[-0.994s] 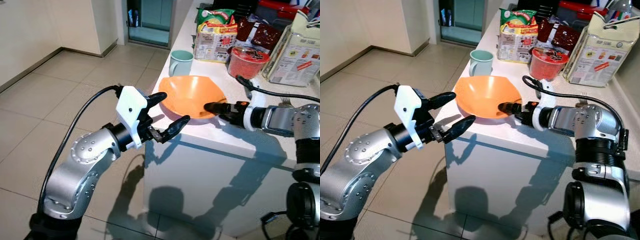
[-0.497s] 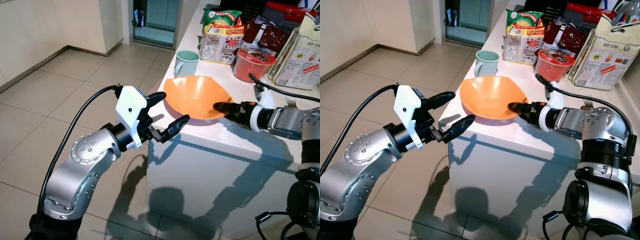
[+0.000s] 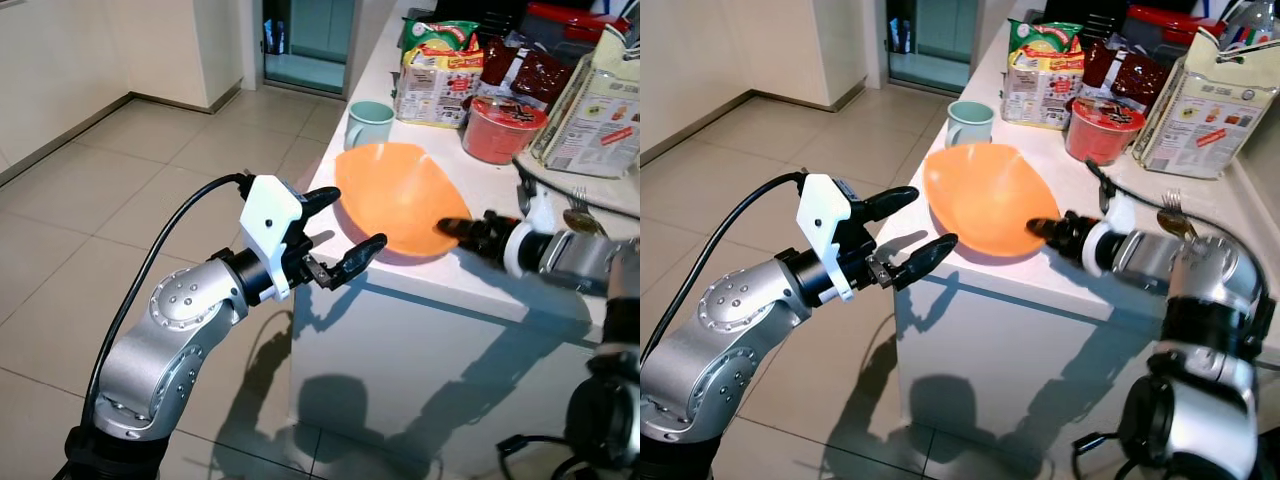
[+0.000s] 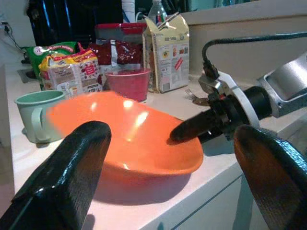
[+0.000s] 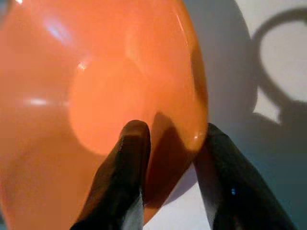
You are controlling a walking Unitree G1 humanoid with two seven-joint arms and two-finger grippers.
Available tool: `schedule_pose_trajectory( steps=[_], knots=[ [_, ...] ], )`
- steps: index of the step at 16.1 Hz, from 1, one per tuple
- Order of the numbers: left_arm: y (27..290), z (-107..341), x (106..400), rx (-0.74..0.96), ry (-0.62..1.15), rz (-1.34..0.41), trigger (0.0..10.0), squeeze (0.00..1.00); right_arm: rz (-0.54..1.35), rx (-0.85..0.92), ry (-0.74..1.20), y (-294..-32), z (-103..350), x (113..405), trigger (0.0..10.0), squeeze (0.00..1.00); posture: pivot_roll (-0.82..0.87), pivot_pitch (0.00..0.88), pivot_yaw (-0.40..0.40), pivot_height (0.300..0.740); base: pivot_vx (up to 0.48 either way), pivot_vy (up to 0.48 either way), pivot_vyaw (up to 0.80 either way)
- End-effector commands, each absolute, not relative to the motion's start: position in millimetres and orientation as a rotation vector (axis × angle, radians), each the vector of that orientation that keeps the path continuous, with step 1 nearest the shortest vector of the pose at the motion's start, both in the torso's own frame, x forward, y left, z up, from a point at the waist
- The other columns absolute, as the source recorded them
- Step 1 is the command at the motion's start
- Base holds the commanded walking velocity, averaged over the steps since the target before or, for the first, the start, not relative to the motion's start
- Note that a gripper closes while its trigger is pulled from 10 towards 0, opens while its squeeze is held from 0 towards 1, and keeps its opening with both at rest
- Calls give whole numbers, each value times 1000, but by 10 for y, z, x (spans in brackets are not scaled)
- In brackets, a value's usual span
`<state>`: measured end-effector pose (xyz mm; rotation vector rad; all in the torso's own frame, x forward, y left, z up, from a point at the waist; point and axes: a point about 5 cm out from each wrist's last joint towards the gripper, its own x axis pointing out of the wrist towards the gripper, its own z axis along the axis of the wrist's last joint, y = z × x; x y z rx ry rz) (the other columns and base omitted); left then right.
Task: Setting the table
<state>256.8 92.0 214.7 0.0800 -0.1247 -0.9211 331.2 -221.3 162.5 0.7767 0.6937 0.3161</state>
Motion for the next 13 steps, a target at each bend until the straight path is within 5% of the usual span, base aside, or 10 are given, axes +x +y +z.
schedule_pose_trajectory(
  steps=[1,13],
  knots=[
    [891,2187,2547,97,-144,-939,10000,0,306,780,689,-2232,1641,3289,0,0,1,0,-63,740,0,0,0],
    [1146,2308,2826,17,-206,-589,10000,0,314,1098,205,-2385,2216,3138,0,0,-15,0,-46,740,0,0,0]
  ],
)
